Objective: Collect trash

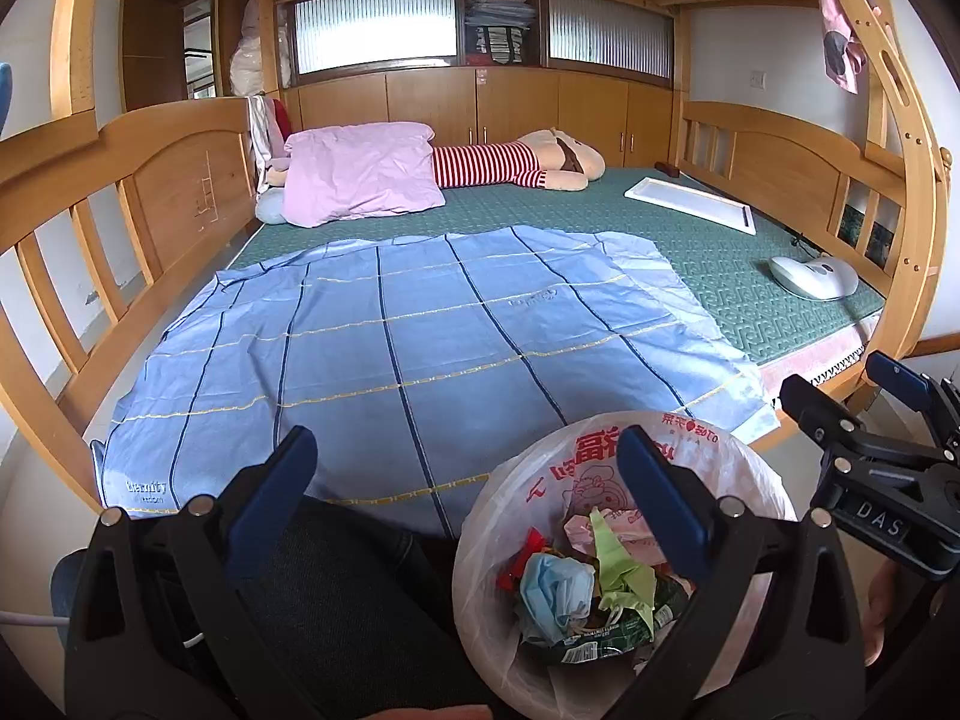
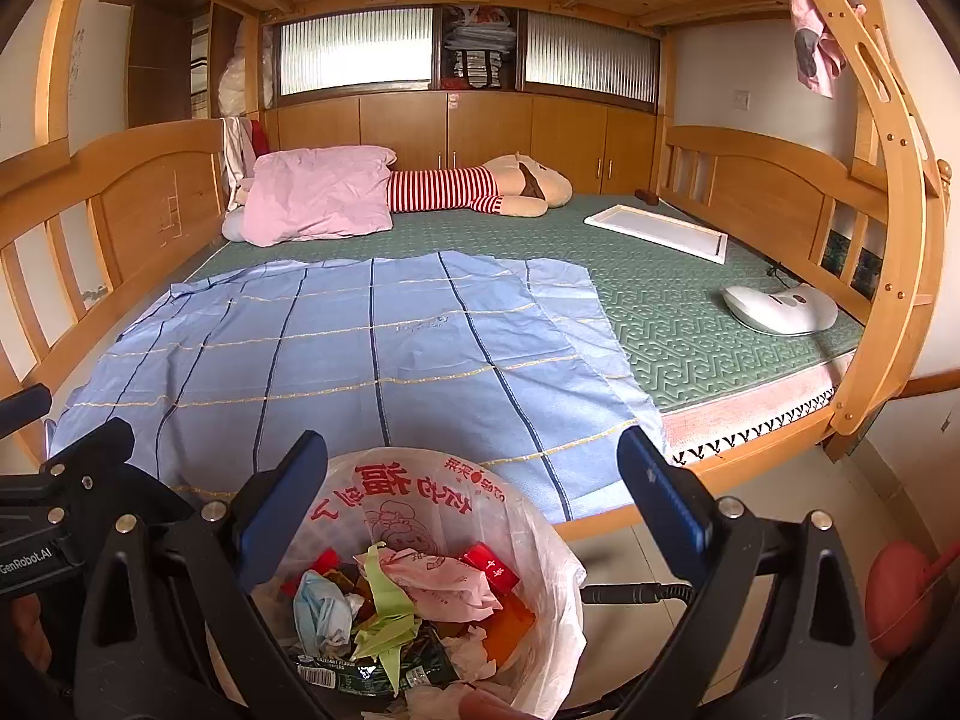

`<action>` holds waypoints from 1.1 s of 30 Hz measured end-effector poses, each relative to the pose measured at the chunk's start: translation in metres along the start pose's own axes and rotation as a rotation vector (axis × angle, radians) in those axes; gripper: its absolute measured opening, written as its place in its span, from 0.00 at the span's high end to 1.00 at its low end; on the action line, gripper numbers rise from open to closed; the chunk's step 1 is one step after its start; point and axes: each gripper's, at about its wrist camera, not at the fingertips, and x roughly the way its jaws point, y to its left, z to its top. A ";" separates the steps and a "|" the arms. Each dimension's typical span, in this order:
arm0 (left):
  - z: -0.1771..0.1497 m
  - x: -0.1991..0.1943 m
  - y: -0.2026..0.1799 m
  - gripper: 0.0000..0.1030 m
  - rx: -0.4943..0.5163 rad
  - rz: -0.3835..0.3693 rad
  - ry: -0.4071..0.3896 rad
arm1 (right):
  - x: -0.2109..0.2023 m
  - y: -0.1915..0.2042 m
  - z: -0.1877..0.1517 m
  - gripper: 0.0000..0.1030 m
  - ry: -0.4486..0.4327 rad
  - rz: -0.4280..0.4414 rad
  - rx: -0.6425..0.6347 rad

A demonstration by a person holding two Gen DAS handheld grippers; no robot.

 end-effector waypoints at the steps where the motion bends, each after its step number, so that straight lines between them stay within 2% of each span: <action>1: 0.000 0.000 0.000 0.03 0.000 0.000 0.001 | 0.000 0.000 0.000 0.08 0.002 0.001 0.000; 33: -0.003 0.001 0.000 0.03 0.006 -0.007 0.009 | 0.009 -0.003 -0.005 0.08 0.023 0.019 0.001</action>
